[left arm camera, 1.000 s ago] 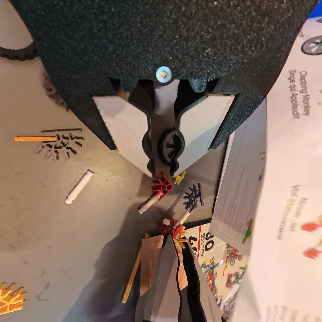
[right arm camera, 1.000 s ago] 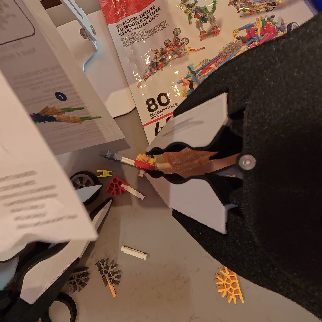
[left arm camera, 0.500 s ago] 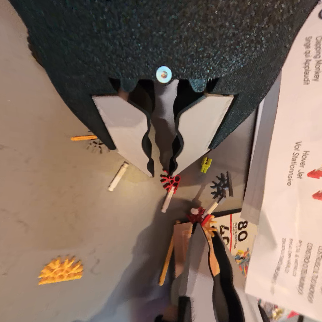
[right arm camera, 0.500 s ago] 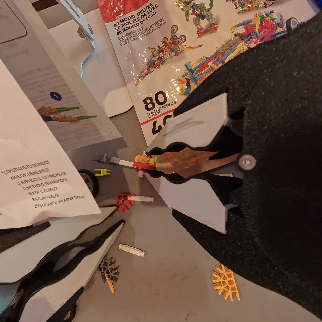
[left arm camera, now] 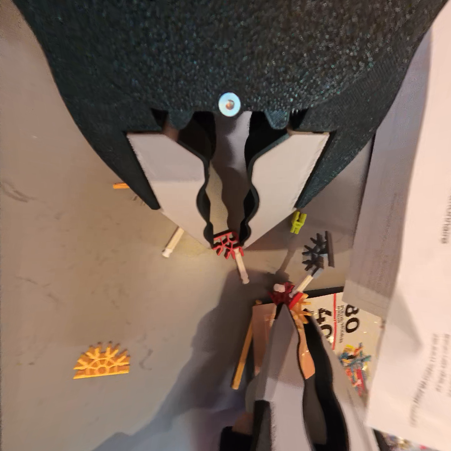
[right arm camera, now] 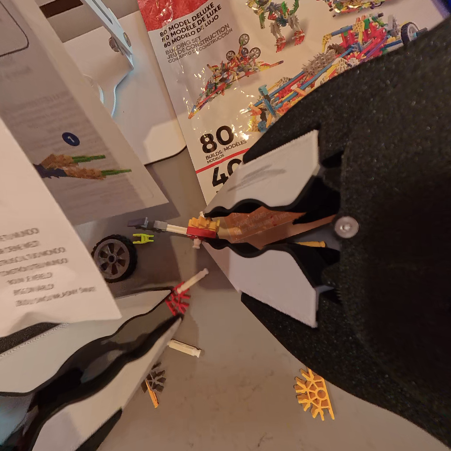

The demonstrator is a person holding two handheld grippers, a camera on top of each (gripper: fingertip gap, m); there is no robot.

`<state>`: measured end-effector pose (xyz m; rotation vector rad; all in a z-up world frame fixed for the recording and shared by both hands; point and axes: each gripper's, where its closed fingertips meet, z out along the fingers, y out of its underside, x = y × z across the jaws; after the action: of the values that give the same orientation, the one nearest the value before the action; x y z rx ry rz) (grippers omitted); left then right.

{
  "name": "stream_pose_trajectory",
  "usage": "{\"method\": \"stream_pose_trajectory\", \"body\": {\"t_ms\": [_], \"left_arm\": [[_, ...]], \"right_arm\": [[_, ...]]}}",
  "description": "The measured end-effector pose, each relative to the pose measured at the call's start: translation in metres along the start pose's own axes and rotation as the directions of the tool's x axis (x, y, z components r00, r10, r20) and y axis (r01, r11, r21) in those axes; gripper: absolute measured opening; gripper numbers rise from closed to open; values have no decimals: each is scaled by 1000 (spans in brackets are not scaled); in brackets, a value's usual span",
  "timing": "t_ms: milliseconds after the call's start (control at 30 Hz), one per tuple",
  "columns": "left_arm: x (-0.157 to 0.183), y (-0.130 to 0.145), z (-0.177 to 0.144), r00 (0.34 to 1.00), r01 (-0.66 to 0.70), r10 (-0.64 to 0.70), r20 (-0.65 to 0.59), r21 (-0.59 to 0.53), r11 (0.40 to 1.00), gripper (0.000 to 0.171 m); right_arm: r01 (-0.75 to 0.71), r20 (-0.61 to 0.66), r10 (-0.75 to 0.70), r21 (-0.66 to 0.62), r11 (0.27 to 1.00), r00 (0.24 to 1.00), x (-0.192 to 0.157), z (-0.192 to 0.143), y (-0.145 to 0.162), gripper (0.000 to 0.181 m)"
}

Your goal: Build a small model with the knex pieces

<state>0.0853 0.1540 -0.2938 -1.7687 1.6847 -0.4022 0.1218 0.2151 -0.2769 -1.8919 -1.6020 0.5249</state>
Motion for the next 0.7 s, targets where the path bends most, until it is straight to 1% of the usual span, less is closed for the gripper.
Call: {"method": "stream_pose_trajectory", "body": {"t_ms": [33, 133, 200, 267, 367, 433, 567, 700], "left_arm": [[0, 0, -1, 1000, 4, -4, -4, 1, 1000, 22], [-9, 3, -7, 999, 20, -20, 33, 6, 1000, 25], [-10, 0, -8, 999, 51, -51, 16, 32, 998, 28], [-8, 2, -5, 999, 50, -50, 10, 11, 999, 29], [-1, 1, 1, 999, 45, -45, -15, -3, 999, 25], [-1, 1, 1, 999, 37, -37, -4, -13, 999, 23], [3, 1, 2, 999, 40, -40, -16, -6, 999, 15], [3, 1, 2, 999, 42, -43, -15, -11, 999, 15]], "right_arm": [[1, 1, -1, 1, 1000, 1000, 0, 0, 0, 16], [4, 3, -4, 1, 1000, 1000, -1, 0, 0, 16], [5, 3, -5, 0, 1000, 1000, -1, 0, 0, 16], [7, 1, -7, -1, 1000, 1000, -2, 0, 0, 16], [10, 3, -10, -1, 1000, 1000, -3, 0, 0, 16], [11, 3, -11, -2, 1000, 1000, -3, 0, 0, 16], [15, 4, -15, -1, 1000, 1000, -5, 0, 0, 16], [18, 3, -18, -1, 1000, 1000, -6, 0, -1, 15]]}}
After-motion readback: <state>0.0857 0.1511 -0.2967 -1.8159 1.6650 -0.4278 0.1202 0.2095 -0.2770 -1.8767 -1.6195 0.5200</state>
